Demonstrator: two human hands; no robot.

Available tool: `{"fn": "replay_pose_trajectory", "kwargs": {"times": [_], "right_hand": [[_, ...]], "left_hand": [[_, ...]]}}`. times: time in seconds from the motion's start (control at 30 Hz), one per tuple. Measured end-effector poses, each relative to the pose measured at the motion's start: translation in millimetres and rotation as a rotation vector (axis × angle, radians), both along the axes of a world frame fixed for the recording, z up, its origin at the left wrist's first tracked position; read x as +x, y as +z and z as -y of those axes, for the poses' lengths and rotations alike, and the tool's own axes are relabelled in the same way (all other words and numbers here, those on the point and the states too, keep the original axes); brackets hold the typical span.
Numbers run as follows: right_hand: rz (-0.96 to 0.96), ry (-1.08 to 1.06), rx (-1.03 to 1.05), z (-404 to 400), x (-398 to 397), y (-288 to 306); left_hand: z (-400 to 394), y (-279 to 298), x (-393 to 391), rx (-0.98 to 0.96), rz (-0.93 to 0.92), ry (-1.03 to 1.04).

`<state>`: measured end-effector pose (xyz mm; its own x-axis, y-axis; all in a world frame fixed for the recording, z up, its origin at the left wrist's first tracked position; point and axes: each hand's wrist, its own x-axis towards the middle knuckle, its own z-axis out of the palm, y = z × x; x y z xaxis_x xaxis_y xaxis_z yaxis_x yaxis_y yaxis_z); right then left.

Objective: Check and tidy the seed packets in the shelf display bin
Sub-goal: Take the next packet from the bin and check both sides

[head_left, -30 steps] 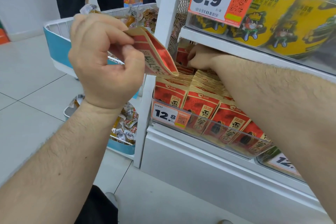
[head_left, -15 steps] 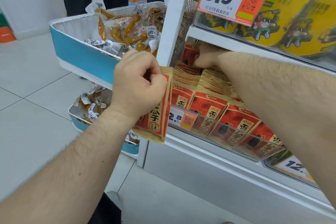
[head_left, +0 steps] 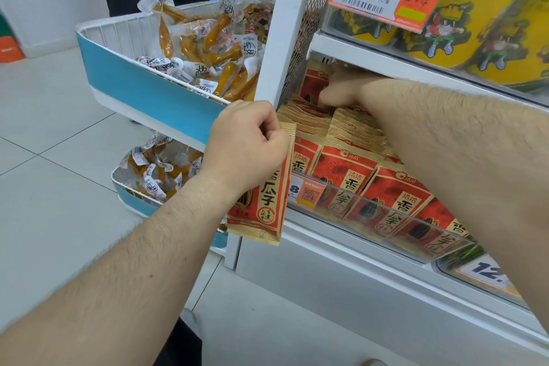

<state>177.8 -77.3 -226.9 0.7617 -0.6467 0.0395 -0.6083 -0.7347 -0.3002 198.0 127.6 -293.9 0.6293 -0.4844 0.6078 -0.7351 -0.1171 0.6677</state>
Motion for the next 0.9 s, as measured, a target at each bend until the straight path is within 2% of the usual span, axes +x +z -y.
{"fn": "replay_pose_trajectory", "kwargs": {"times": [0.4, 0.73, 0.9], "right_hand": [[-0.071, 0.004, -0.014, 2.0, -9.6, 2.1], [-0.056, -0.004, -0.044, 10.5, -11.5, 1.1], [-0.134, 0.185, -0.125, -7.3, -24.6, -1.9]], "left_hand": [[-0.6, 0.7, -4.9, 0.044, -0.085, -0.027], [1.5, 2.0, -9.8, 0.079, -0.126, -0.031], [2.3, 4.1, -13.9, 0.084, -0.168, -0.044]]}}
